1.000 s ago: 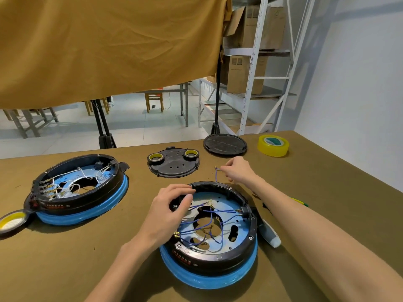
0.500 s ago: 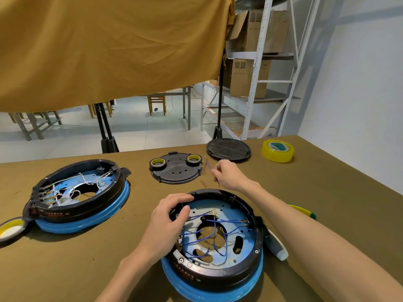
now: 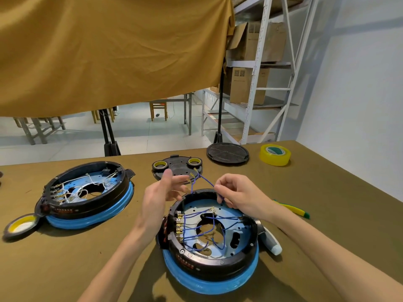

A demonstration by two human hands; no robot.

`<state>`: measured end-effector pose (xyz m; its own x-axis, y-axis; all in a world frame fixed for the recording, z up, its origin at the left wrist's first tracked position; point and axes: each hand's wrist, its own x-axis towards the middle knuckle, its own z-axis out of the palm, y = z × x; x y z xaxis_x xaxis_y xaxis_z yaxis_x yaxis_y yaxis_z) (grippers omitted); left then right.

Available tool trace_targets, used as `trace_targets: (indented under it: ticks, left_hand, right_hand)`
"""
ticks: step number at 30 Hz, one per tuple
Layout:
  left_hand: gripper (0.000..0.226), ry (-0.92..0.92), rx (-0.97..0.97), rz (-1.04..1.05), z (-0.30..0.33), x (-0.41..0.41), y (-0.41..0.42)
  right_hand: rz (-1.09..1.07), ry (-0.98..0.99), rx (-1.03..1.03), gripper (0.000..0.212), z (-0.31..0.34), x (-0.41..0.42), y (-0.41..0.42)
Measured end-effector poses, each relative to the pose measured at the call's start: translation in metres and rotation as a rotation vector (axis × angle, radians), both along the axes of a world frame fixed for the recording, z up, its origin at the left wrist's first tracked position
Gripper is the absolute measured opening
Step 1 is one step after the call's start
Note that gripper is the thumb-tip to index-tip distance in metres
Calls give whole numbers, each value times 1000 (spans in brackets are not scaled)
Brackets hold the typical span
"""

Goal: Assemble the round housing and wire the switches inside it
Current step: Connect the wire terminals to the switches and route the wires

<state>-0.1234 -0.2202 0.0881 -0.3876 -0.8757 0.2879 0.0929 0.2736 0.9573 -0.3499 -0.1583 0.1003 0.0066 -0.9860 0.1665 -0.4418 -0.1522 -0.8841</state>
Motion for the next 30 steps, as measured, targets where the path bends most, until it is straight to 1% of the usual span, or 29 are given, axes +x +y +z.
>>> trace_targets:
  ticks: [1, 3, 4, 5, 9, 12, 15, 17, 21, 24, 28, 30]
  left_hand:
    - [55, -25, -19, -11, 2, 0, 3]
    - [23, -108, -85, 8, 5, 0, 5]
    - [13, -152, -113, 26, 6, 0, 6]
    - [12, -182, -131, 38, 6, 0, 7]
    - [12, -202, -148, 30, 4, 0, 7]
    - [14, -184, -147, 12, 1, 0, 6]
    - [14, -200, -116, -34, -5, -2, 3]
    - [14, -218, -99, -77, -8, -4, 3]
    - [15, -229, -102, -88, -12, -6, 1]
    - [18, -250, -105, -102, -13, -2, -2]
    - [21, -344, -162, -115, -17, 1, -5]
    - [24, -339, -176, -100, -19, 0, -6]
  right_hand:
    - [-4, 21, -6, 13, -1, 0, 3]
    - [-11, 44, -7, 12, -1, -1, 8]
    - [-14, 45, -7, 12, -1, -1, 10]
    - [-18, 39, -9, 12, -1, -1, 12]
    - [-24, 15, -21, 11, 0, -2, 18]
    - [-8, 38, 22, 6, 3, -3, 20]
    - [6, 40, 85, 14, 10, 2, 15]
    - [10, 43, 67, 15, 13, 9, 11]
    - [2, -99, 38, 19, 11, 17, 3]
    - [12, -288, 152, 22, 6, 16, 0]
    - [-19, -281, 228, 20, 3, 17, -3]
    - [-53, -313, 222, 21, 1, 18, -4]
